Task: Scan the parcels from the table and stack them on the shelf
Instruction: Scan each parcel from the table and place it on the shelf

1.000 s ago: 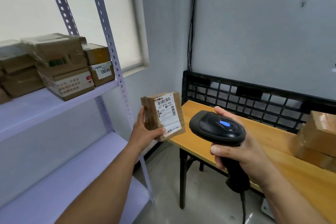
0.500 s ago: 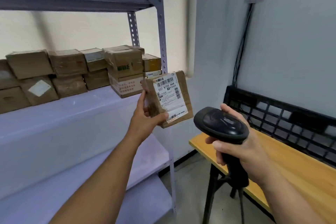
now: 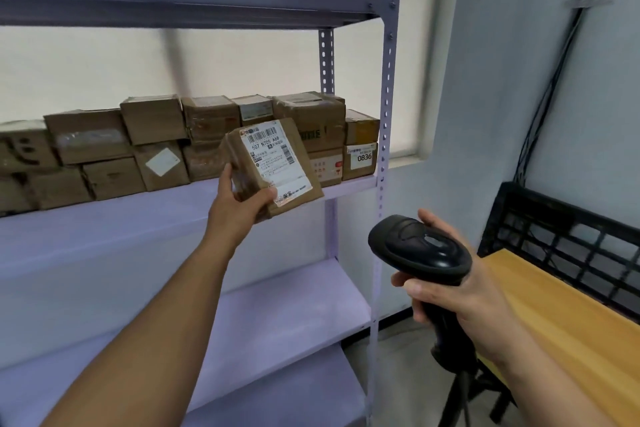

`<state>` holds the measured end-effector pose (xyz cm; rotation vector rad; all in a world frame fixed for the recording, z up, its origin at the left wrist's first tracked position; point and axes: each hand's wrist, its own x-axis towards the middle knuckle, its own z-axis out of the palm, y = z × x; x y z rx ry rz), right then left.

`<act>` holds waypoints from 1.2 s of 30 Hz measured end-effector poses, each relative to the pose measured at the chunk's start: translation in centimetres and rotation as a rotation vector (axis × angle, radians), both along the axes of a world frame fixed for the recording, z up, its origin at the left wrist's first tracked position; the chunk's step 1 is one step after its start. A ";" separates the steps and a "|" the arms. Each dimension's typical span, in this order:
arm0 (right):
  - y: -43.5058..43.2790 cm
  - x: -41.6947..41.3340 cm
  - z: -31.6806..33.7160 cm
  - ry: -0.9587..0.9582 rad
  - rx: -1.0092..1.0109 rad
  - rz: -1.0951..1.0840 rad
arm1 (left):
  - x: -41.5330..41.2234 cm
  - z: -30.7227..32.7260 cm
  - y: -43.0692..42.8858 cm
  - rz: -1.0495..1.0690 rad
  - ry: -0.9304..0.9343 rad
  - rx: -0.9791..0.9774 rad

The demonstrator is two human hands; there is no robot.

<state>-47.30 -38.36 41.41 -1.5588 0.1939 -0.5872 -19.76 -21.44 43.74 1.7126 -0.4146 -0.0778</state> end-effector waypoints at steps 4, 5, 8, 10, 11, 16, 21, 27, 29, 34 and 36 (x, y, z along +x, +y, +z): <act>-0.2 1.2 -0.1 0.012 0.010 -0.020 | 3.2 0.5 -1.0 0.016 0.021 0.023; -0.3 1.5 -0.1 0.018 0.006 -0.024 | 3.9 0.6 -1.3 0.015 0.027 0.023; -0.4 2.3 -0.2 0.019 0.011 -0.040 | 5.6 0.6 -2.2 0.029 0.056 0.019; -0.5 2.9 -0.2 0.016 0.010 -0.058 | 6.4 0.7 -2.8 0.079 0.020 0.064; -0.6 3.1 -0.2 0.013 0.011 -0.065 | 6.6 0.7 -3.0 0.107 -0.019 0.097; -0.7 3.8 -0.2 0.013 0.023 -0.098 | 7.1 -0.5 -3.7 0.029 -0.184 0.219; -0.7 4.7 -0.5 0.011 0.025 -0.106 | 8.2 -1.4 -4.1 0.049 -0.249 0.263; -0.4 4.8 -1.6 0.048 0.026 -0.153 | 8.0 -2.6 -4.3 0.112 -0.276 0.243; -0.3 4.5 -2.0 0.054 0.024 -0.163 | 7.2 -3.1 -4.4 0.134 -0.291 0.228; -0.4 2.4 -3.2 0.063 0.040 -0.172 | 2.3 -4.8 -3.8 0.274 -0.453 0.317; -0.5 0.6 -3.8 0.057 0.050 -0.196 | -0.9 -6.0 -3.6 0.265 -0.509 0.270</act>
